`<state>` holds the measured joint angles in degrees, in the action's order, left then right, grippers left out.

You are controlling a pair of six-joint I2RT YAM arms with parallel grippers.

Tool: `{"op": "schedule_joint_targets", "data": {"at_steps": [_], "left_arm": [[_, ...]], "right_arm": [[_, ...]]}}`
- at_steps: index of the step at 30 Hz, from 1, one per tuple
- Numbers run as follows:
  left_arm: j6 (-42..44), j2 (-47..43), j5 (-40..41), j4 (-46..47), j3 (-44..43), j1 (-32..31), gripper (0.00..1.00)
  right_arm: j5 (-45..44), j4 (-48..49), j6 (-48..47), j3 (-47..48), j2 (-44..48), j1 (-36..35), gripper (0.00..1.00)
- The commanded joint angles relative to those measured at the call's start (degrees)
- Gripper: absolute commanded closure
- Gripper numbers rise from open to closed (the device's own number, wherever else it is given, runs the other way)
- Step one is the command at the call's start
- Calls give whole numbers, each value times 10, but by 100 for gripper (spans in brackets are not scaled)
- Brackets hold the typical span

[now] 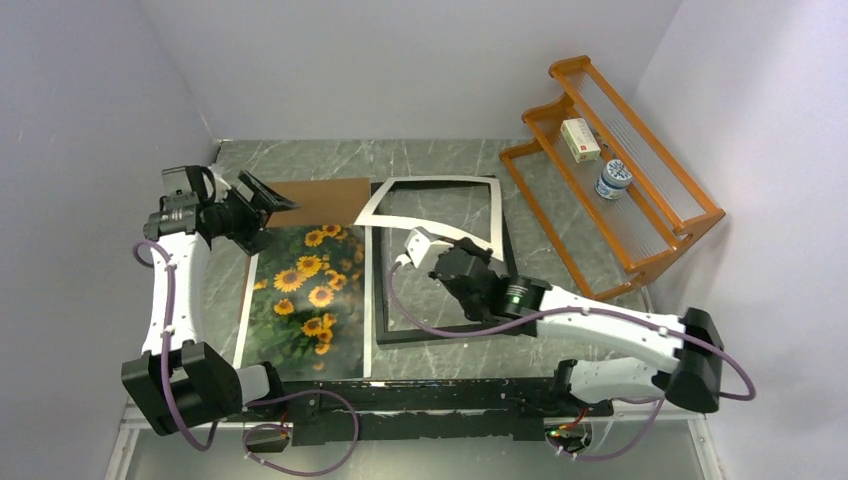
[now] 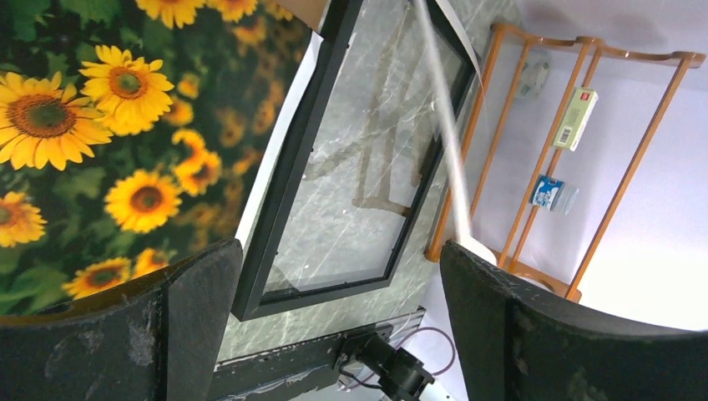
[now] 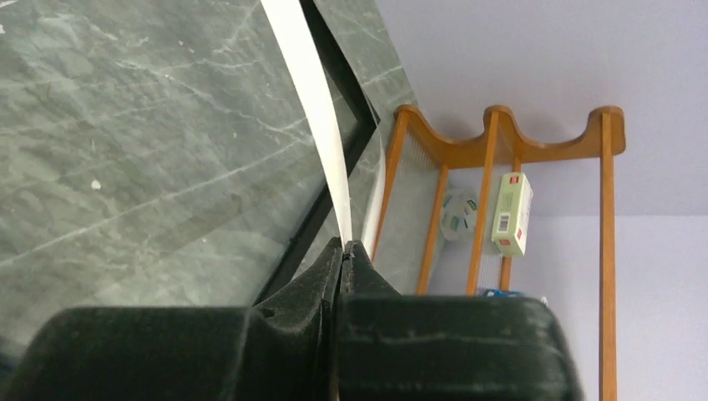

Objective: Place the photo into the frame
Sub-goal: Place the photo frame item in the photo frame.

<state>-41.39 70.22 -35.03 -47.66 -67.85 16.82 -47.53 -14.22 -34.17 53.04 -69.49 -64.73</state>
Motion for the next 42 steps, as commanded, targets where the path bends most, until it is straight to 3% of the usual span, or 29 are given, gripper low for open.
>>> {"op": "schedule_joint_targets", "data": {"at_steps": [1,16,29,34,42], "left_arm": [[-11,14,-14,56,17,-23,6],[-2,36,2,70,18,-49,6],[10,39,11,62,14,-49,6],[8,39,8,68,18,-50,7],[17,37,5,63,13,-50,7]], "right_arm": [[-19,-113,85,23,70,-21,100],[73,-239,127,-11,114,-77,100],[102,-237,75,-79,162,-109,100],[63,-224,51,-112,169,-104,100],[86,-179,5,-168,222,-75,100]]}}
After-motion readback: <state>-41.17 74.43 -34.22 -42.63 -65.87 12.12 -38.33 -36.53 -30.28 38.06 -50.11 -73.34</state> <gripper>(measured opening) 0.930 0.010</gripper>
